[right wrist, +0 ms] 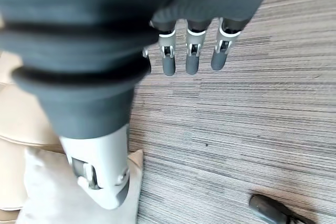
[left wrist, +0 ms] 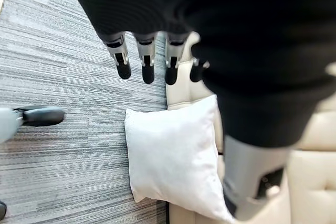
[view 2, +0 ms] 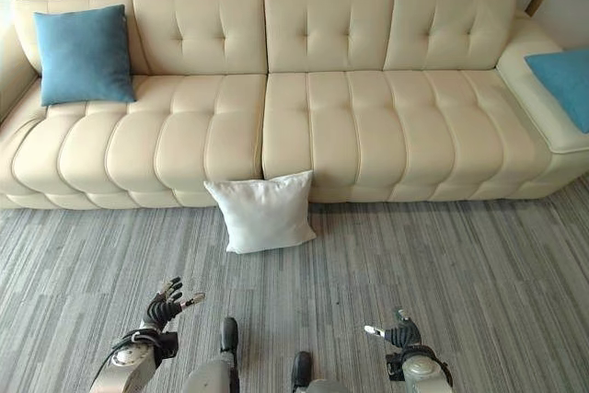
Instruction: Pick up all the scattered cushions and arrange them neatly on the sofa.
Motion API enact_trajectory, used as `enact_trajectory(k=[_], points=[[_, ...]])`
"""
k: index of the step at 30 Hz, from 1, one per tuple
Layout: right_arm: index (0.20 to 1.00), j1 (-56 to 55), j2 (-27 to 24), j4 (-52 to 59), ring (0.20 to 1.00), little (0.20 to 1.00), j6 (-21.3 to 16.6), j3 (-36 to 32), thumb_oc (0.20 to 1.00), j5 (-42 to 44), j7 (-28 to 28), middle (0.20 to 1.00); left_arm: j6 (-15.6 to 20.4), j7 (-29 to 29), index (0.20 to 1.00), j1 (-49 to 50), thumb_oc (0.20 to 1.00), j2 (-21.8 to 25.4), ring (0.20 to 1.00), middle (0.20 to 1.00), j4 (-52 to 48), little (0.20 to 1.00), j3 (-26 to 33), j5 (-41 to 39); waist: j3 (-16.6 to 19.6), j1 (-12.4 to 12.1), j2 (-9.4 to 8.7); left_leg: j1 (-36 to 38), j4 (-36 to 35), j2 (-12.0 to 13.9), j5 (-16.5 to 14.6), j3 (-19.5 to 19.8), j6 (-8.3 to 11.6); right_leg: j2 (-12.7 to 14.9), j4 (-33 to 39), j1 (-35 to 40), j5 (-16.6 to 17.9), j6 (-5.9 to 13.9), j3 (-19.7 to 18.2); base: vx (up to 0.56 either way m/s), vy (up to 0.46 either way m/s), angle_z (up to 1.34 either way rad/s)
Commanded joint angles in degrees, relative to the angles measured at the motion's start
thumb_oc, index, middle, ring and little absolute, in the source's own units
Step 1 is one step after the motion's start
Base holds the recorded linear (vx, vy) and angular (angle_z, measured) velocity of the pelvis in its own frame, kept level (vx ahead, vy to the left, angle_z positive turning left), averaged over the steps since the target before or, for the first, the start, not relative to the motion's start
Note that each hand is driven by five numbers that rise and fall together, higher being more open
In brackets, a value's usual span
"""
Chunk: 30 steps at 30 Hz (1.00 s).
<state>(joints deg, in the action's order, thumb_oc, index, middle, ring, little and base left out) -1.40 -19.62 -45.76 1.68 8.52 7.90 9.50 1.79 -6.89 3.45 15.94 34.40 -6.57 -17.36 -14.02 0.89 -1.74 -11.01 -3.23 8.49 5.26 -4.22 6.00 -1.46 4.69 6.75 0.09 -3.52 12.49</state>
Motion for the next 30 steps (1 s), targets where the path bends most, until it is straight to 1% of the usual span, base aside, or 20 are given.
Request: enact_trajectory(k=[1, 3, 5, 6, 8, 9, 10, 11, 12, 13, 15, 16, 17, 18, 19, 21, 23, 26, 27, 30], points=[[1.000, -0.11, -1.81, 1.35, 1.000, 1.000, -1.17, -0.73, 1.000, -0.40, 0.62, 1.000, 1.96, -1.02, 1.000, 0.90, 1.000, 1.40, 1.000, 1.000, -2.23, 1.000, 0.79, -0.73, 1.65, -2.36, 0.10, -0.38, 0.67, -0.31, 1.21, -1.93, -0.05, 5.93, -5.24, 2.70, -11.01, 8.24, -4.15, 0.28, 0.249, 0.00], [1.000, -0.25, -1.70, 1.31, 1.000, 1.000, -0.96, -0.65, 1.000, -0.95, 0.44, 1.000, 1.82, -0.95, 1.000, 1.24, 1.000, 1.56, 1.000, 1.000, -2.15, 1.000, 0.90, -0.58, 1.96, -2.60, 0.24, -0.33, 1.55, -0.40, 2.07, -1.51, -0.14, 6.24, -5.33, 3.30, -11.30, 8.40, -4.39, 0.27, 0.263, -0.11], [1.000, 0.21, -0.91, 1.02, 1.000, 1.000, -0.71, -0.45, 1.000, -1.68, -0.13, 1.000, 1.78, -0.80, 1.000, 1.67, 1.000, 1.78, 1.000, 1.000, -0.62, 1.000, 1.13, -0.66, 3.07, -3.10, -0.58, -0.60, 4.45, -2.54, 0.08, -0.48, -1.63, 8.59, -8.08, 2.67, -10.60, 9.78, -5.89, 0.31, 0.356, -0.28], [1.000, 0.18, -0.50, 0.83, 1.000, 1.000, -0.73, -0.45, 1.000, -1.33, -0.37, 1.000, 1.62, -0.74, 1.000, 1.73, 1.000, 2.23, 1.000, 1.000, 0.06, 1.000, 1.26, -0.33, 3.13, -3.26, -1.22, -0.08, 5.51, -3.59, -1.30, -0.75, -2.63, 9.68, -11.45, 1.80, -10.22, 10.43, -6.56, 0.25, 0.286, -0.05], [1.000, 0.24, 0.10, 0.94, 1.000, 1.000, -0.57, -0.14, 1.000, -1.41, -0.79, 1.000, 1.31, -0.63, 1.000, 1.63, 1.000, 3.47, 1.000, 1.000, 0.54, 1.000, 1.50, 0.50, 2.91, -3.12, -1.57, 1.64, 5.81, -4.87, -3.15, -1.00, -4.45, 10.89, -20.36, -2.42, -7.18, 11.24, -7.79, 0.16, 0.219, 0.11], [1.000, 0.26, 0.09, 0.94, 1.000, 1.000, -0.57, -0.15, 1.000, -1.41, -0.79, 1.000, 1.31, -0.63, 1.000, 1.61, 1.000, 3.46, 1.000, 1.000, 0.54, 1.000, 1.49, 0.50, 3.06, -3.20, -1.47, 1.44, 5.79, -4.74, -3.06, -1.04, -4.44, 10.76, -20.30, -2.64, -7.03, 11.21, -7.86, 0.15, 0.225, 0.03], [1.000, 0.45, 0.60, 1.11, 1.000, 1.000, -0.44, 0.24, 1.000, -1.41, -0.68, 1.000, 1.20, -0.73, 1.000, 1.47, 1.000, 4.40, 1.000, 1.000, 1.09, 1.000, 1.86, 0.82, 2.66, -2.79, -1.16, 3.35, 5.29, -5.67, -4.45, -1.42, -5.86, 11.36, -27.06, -6.29, -3.28, 11.94, -8.01, 0.16, 0.208, -0.05], [1.000, 0.44, 0.90, 1.20, 1.000, 1.000, -0.44, 0.36, 1.000, -1.25, -0.65, 1.000, 1.23, -0.75, 1.000, 1.50, 1.000, 4.63, 1.000, 1.000, 1.07, 1.000, 1.76, 1.02, 2.51, -2.57, -0.97, 4.31, 4.93, -5.87, -4.84, -1.64, -6.36, 11.43, -29.79, -8.08, -1.80, 11.83, -7.96, 0.16, 0.209, -0.07], [1.000, 0.44, 0.90, 1.21, 1.000, 1.000, -0.43, 0.37, 1.000, -1.25, -0.64, 1.000, 1.24, -0.75, 1.000, 1.50, 1.000, 4.63, 1.000, 1.000, 1.07, 1.000, 1.77, 1.02, 2.53, -2.64, -1.02, 4.32, 4.89, -5.90, -4.84, -1.72, -6.38, 11.47, -29.97, -8.22, -1.87, 11.86, -8.07, 0.20, 0.154, -0.02], [1.000, 0.35, 1.35, 1.24, 1.000, 1.000, -0.38, 0.34, 1.000, -0.84, -0.66, 1.000, 1.19, -0.55, 1.000, 1.39, 1.000, 4.80, 1.000, 1.000, 0.94, 1.000, 1.74, 1.07, 2.33, -1.89, -0.40, 6.94, 3.35, -6.06, -5.59, -1.52, -6.87, 10.48, -31.54, -11.35, -1.79, 10.85, -7.51, 0.23, 0.116, -0.02], [1.000, 0.51, 1.34, 1.33, 1.000, 1.000, -0.51, 0.26, 1.000, -0.60, -0.64, 1.000, 1.35, -0.54, 1.000, 1.11, 1.000, 4.81, 1.000, 1.000, 0.99, 1.000, 1.79, 0.94, 1.96, -1.53, -0.13, 8.15, 2.86, -6.14, -6.13, -1.62, -6.93, 10.29, -30.72, -12.51, -2.60, 10.54, -6.56, 0.24, 0.073, -0.09], [1.000, 1.02, 1.26, 1.36, 1.000, 1.000, -0.60, 0.40, 1.000, -0.37, -0.51, 1.000, 1.41, -0.42, 1.000, 0.54, 1.000, 4.80, 1.000, 1.000, 0.67, 1.000, 1.42, 0.79, 1.60, -0.81, 0.21, 9.93, 2.27, -6.43, -7.07, -1.79, -6.85, 9.37, -25.64, -14.49, -4.11, 9.90, -4.13, 0.22, -0.007, -0.11], [1.000, 1.26, 1.05, 1.43, 1.000, 1.000, -0.51, 0.52, 1.000, -0.38, -0.41, 1.000, 1.40, -0.45, 1.000, 0.31, 1.000, 4.75, 1.000, 1.000, 0.57, 1.000, 1.25, 0.70, 1.18, -0.38, 0.24, 10.88, 2.09, -6.53, -7.55, -1.68, -6.73, 8.75, -23.41, -15.10, -4.23, 9.91, -3.37, 0.30, -0.019, -0.09], [1.000, 1.52, 0.88, 1.54, 1.000, 1.000, -0.49, 0.53, 1.000, -0.32, -0.23, 1.000, 1.34, -0.54, 1.000, 0.01, 1.000, 4.78, 1.000, 1.000, 0.32, 1.000, 1.24, 0.65, 0.78, 0.07, 0.11, 12.33, 1.83, -6.86, -8.26, -1.85, -6.64, 8.14, -20.00, -16.24, -3.43, 10.10, -2.32, 0.32, -0.103, -0.23], [1.000, 1.57, 0.65, 2.18, 1.000, 1.000, -0.37, 0.31, 1.000, -0.69, -0.07, 1.000, 1.40, -0.47, 1.000, -0.53, 1.000, 4.67, 1.000, 1.000, -0.71, 1.000, 1.21, 0.68, 0.36, 0.94, -0.10, 14.07, 2.01, -7.11, -9.66, -1.83, -6.16, 8.41, -13.92, -17.65, -1.79, 10.83, 0.24, 0.32, -0.134, -0.24], [1.000, 1.28, 0.50, 2.55, 1.000, 1.000, -0.23, 0.29, 1.000, -0.99, -0.01, 1.000, 1.76, -0.19, 1.000, -1.15, 1.000, 4.79, 1.000, 1.000, -1.40, 1.000, 0.81, 1.07, 0.37, 1.58, -0.61, 14.97, 2.77, -7.52, -11.00, -1.51, -5.77, 8.28, -9.83, -16.90, -1.17, 10.92, -0.28, 0.27, -0.178, -0.02], [1.000, 0.88, 0.26, 2.64, 1.000, 1.000, -0.31, 0.09, 1.000, -1.01, -0.07, 1.000, 1.90, 0.25, 1.000, -0.62, 1.000, 4.56, 1.000, 1.000, -2.37, 1.000, 0.88, 1.37, 0.91, 1.55, -0.79, 15.97, 3.49, -7.32, -12.00, -1.35, -5.46, 7.99, -8.48, -15.10, -0.93, 10.30, -0.54, 0.24, -0.162, 0.15], [1.000, 1.01, -0.90, 2.62, 1.000, 1.000, -1.00, -0.53, 1.000, -0.33, -0.13, 1.000, 1.90, 0.55, 1.000, 0.31, 1.000, 3.75, 1.000, 1.000, -2.87, 1.000, 1.51, 0.72, 2.76, 1.82, -0.26, 16.39, 6.93, -5.71, -13.51, -2.02, -3.75, 6.71, -7.20, -11.55, -2.10, 8.80, -0.80, 0.32, -0.261, 0.06], [1.000, 1.16, -1.17, 2.68, 1.000, 1.000, -1.09, -0.48, 1.000, -0.20, -0.09, 1.000, 1.78, 0.44, 1.000, 0.42, 1.000, 3.63, 1.000, 1.000, -3.22, 1.000, 1.60, 0.25, 2.54, 1.84, -0.06, 15.52, 9.84, -5.44, -13.34, -1.89, -3.14, 6.48, -7.38, -11.00, -2.67, 8.20, -0.97, 0.13, -0.164, 0.11], [1.000, 1.74, -2.47, 3.01, 1.000, 1.000, -1.10, -0.81, 1.000, 0.18, 0.10, 1.000, 1.81, 0.18, 1.000, 0.03, 1.000, 3.17, 1.000, 1.000, -3.28, 1.000, 1.56, -0.54, 1.21, 1.34, -0.10, 11.44, 19.62, -5.58, -10.56, -0.22, -1.83, 6.20, -7.65, -9.33, -4.01, 6.44, -1.68, 0.09, -0.130, 0.01]])
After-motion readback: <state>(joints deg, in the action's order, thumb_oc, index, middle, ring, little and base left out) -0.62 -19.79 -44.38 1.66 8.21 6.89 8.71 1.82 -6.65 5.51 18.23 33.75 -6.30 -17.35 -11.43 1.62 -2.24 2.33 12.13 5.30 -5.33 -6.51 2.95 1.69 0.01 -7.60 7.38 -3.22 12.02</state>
